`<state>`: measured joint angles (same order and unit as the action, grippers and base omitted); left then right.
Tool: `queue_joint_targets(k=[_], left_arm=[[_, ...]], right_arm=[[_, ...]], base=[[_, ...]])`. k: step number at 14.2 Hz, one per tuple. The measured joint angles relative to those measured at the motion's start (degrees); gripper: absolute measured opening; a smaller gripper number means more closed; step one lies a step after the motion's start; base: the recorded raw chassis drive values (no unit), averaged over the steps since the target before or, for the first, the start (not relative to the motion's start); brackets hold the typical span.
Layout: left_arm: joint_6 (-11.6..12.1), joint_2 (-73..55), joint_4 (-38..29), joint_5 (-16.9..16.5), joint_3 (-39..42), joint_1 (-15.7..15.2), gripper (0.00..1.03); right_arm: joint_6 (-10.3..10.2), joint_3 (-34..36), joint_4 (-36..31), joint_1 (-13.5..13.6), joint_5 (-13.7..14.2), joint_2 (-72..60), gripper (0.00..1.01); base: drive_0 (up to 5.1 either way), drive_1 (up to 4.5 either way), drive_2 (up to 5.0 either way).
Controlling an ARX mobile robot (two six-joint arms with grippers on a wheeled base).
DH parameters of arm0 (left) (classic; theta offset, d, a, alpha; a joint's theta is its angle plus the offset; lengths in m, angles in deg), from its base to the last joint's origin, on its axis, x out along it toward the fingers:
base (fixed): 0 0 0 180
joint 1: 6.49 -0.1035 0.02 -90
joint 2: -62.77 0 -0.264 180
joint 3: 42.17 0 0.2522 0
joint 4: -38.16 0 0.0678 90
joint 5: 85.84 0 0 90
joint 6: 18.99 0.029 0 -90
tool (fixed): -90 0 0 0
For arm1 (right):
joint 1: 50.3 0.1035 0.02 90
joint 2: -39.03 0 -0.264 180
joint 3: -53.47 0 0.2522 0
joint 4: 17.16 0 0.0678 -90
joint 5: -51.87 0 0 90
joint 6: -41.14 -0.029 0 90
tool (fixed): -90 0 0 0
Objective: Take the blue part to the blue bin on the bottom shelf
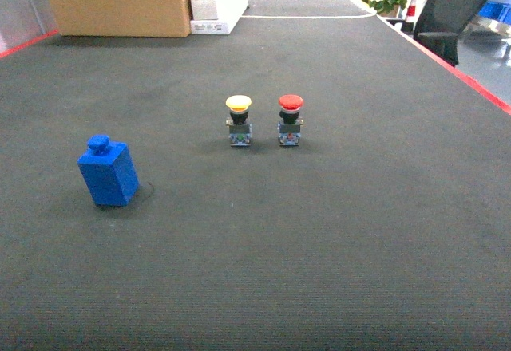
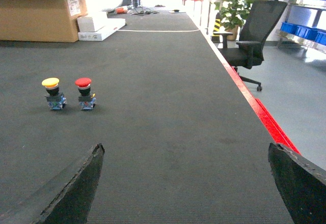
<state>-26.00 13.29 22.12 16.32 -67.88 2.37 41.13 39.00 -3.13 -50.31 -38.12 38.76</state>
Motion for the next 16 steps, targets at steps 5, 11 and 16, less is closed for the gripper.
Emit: queue_joint_targets(k=[5, 11, 16], left_arm=[[4.0, -39.6, -21.7, -4.2, -14.3, 1.6, 0.98], [8.8, -63.7, -31.4, -4.4, -24.0, 0.4, 0.98], [10.6, -72.7, -37.4, -0.1, -30.0, 0.2, 0.98]], right_arm=[[0.0, 0.0, 0.0, 0.0, 0.0, 0.0, 0.98], [0.0, 0.0, 0.0, 0.0, 0.0, 0.0, 0.98], [0.0, 0.0, 0.0, 0.0, 0.0, 0.0, 0.98]], base=[[0.0, 0.00, 0.0], [0.0, 0.00, 0.0], [0.0, 0.00, 0.0]])
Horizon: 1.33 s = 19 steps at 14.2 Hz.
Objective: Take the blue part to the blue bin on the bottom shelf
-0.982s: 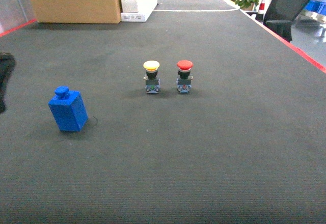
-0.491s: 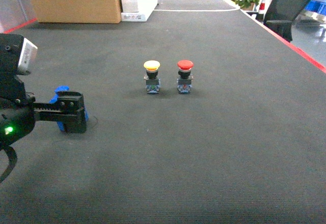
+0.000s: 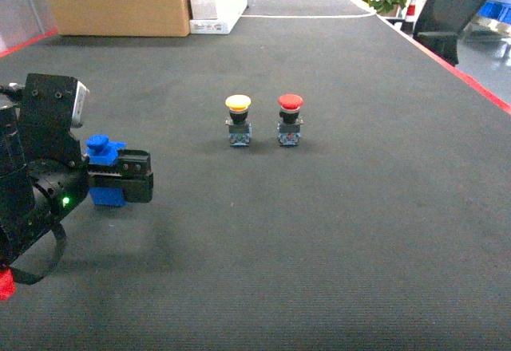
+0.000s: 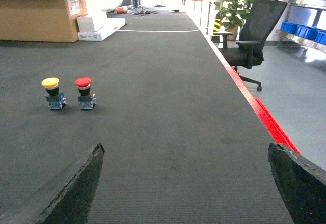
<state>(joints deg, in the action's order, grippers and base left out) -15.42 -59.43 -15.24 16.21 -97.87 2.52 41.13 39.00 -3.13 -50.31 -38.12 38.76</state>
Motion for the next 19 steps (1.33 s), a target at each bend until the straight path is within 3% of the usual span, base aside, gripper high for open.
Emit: queue_joint_targets(k=[2, 6, 8, 10, 13, 15, 17, 19], left_arm=[[-0.1, -2.3, 1.8, 1.0, -2.9, -0.1, 0.98], [-1.7, -3.7, 5.2, -0.2, -5.9, -0.9, 0.96], [-2.1, -3.7, 6.3, -0.7, -6.7, -1.4, 0.67], [-2.3, -3.7, 6.1, -0.7, -6.7, -1.6, 0.47], [-2.9, -3.7, 6.0, -1.2, -6.6, -1.6, 0.44], [-3.1, -2.0, 2.1, -0.1, -1.8, -0.7, 0.44], [-3.8, 6.9, -3.1, 3.7, 9.7, 3.0, 0.44], [-4.6, 22.9, 2.0, 6.3, 19.7, 3.5, 0.44]], right_arm=[[0.0, 0.0, 0.0, 0.0, 0.0, 0.0, 0.98], [0.0, 0.0, 0.0, 0.0, 0.0, 0.0, 0.98], [0.0, 0.0, 0.0, 0.0, 0.0, 0.0, 0.98], [0.0, 0.0, 0.0, 0.0, 0.0, 0.0, 0.98], [0.0, 0.0, 0.0, 0.0, 0.0, 0.0, 0.98], [0.0, 0.0, 0.0, 0.0, 0.0, 0.0, 0.98], [0.0, 0.0, 0.0, 0.0, 0.0, 0.0, 0.98], [0.0, 0.0, 0.0, 0.0, 0.0, 0.0, 0.98]], base=[[0.0, 0.00, 0.0], [0.0, 0.00, 0.0], [0.0, 0.00, 0.0], [0.0, 0.00, 0.0], [0.0, 0.00, 0.0], [0.0, 0.00, 0.0], [0.0, 0.00, 0.0], [0.0, 0.00, 0.0]])
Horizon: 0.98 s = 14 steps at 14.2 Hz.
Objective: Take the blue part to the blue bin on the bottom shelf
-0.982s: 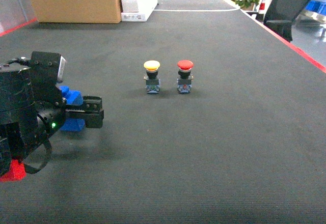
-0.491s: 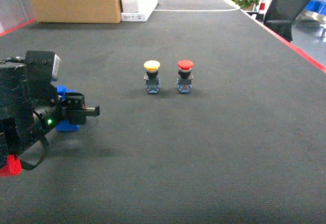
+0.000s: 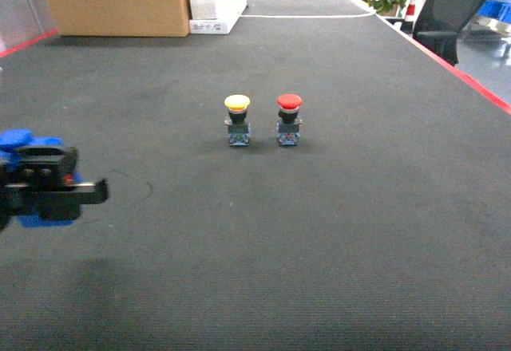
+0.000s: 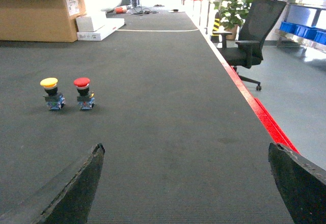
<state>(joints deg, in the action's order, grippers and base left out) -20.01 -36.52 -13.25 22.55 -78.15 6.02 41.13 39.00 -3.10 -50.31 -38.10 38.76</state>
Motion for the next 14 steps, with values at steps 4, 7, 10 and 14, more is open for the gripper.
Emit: queue_joint_targets(k=[4, 7, 10, 14], left_arm=[[2.1, 37.1, 25.4, 3.0, 6.8, 4.8, 0.44], [0.7, 66.2, 47.9, 12.2, 7.8, 12.7, 0.44], [-0.5, 75.8, 54.5, 16.5, 7.8, 16.7, 0.44], [-0.5, 75.1, 55.1, 16.7, 8.0, 16.5, 0.44]], right_arm=[[0.0, 0.0, 0.0, 0.0, 0.0, 0.0, 0.98], [0.0, 0.0, 0.0, 0.0, 0.0, 0.0, 0.98], [0.0, 0.0, 0.0, 0.0, 0.0, 0.0, 0.98], [0.0, 0.0, 0.0, 0.0, 0.0, 0.0, 0.98]], base=[[0.0, 0.00, 0.0], [0.0, 0.00, 0.0], [0.0, 0.00, 0.0], [0.0, 0.00, 0.0]])
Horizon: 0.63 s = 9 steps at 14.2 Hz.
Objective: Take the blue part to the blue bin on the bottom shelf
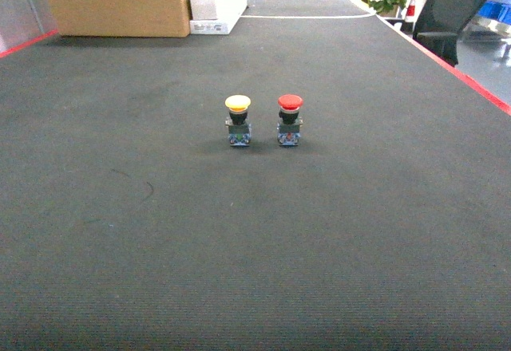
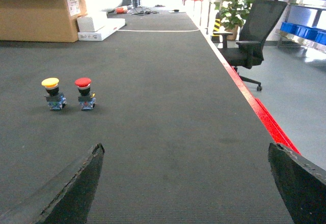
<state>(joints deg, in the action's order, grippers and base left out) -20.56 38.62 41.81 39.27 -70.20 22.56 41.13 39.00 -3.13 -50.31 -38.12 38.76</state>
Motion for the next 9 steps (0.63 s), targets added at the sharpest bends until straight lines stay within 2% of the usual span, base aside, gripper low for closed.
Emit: queue_joint_targets(k=[9], left_arm=[[0.0, 0.1, -0.1, 0.0, 0.0, 0.0, 0.44]], right_arm=[[0.0, 0.0, 0.0, 0.0, 0.0, 0.0, 0.98]], base=[[0.0, 0.00, 0.0]])
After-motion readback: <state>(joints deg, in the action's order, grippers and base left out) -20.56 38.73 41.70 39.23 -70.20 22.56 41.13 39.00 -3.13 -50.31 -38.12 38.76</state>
